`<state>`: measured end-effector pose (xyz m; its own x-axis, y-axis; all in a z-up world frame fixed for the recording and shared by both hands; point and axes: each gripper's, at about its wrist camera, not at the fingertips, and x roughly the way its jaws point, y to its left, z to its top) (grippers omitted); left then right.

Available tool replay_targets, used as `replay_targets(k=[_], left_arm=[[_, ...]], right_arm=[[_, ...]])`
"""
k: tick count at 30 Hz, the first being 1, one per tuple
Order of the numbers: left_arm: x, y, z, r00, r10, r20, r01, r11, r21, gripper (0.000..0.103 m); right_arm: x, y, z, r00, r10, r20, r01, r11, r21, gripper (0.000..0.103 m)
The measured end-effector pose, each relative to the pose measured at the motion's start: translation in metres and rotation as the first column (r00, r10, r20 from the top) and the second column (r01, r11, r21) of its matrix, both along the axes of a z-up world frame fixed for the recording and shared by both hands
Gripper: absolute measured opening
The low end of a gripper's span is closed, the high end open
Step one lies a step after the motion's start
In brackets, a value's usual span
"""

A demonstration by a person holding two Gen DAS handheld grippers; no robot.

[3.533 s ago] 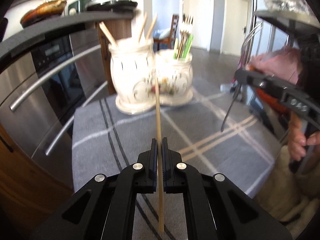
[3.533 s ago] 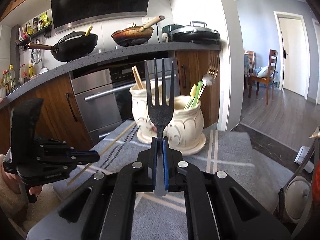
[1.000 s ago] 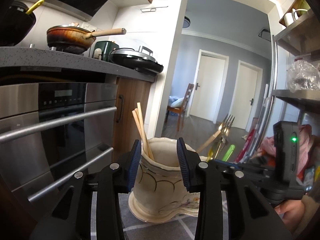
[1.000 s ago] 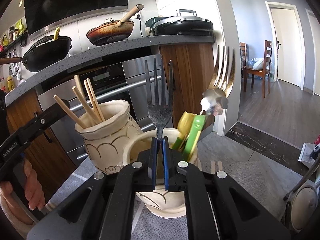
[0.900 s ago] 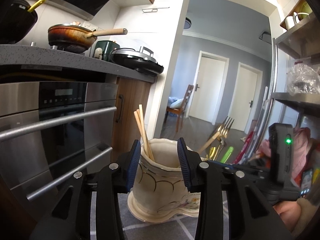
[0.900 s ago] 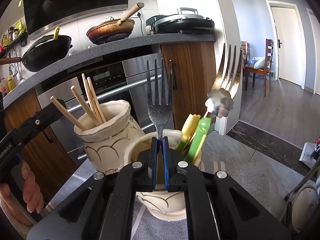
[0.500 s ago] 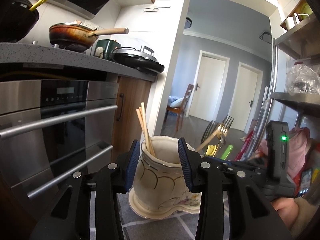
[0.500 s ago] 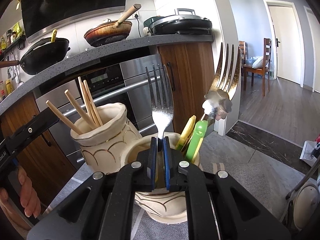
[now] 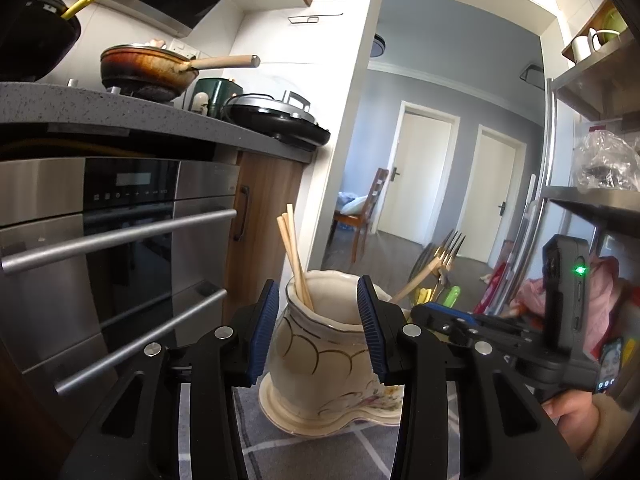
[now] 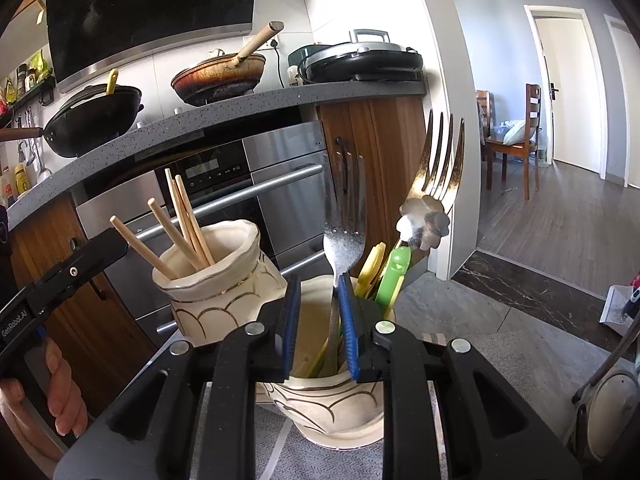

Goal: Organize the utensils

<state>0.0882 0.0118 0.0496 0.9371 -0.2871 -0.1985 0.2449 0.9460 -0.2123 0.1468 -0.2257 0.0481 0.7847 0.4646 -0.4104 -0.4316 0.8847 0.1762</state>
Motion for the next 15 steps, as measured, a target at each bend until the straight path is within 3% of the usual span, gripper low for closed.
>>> replay_targets(k=[2,7,13,15], left_arm=[[-0.002,0.002,0.0,1.0,0.003,-0.004,-0.003,1.0,-0.001,0.041],[-0.013,0.007,-0.003,1.0,0.014,-0.021,-0.014,1.0,-0.005,0.046],[-0.031,0.007,-0.019,0.997,0.026,-0.079,-0.023,0.999,0.031,0.058],[-0.037,0.008,-0.023,0.995,0.038,-0.092,-0.034,0.998,0.044,0.069]], right_arm=[[-0.006,-0.001,0.004,1.0,-0.004,0.013,0.004,1.0,-0.006,0.026],[-0.024,-0.003,0.009,1.0,-0.008,0.02,0.009,1.0,-0.024,0.031],[-0.049,-0.007,0.004,1.0,-0.013,0.02,0.014,0.999,-0.051,0.056],[-0.058,-0.01,0.0,1.0,-0.021,0.018,0.022,0.998,-0.058,0.064]])
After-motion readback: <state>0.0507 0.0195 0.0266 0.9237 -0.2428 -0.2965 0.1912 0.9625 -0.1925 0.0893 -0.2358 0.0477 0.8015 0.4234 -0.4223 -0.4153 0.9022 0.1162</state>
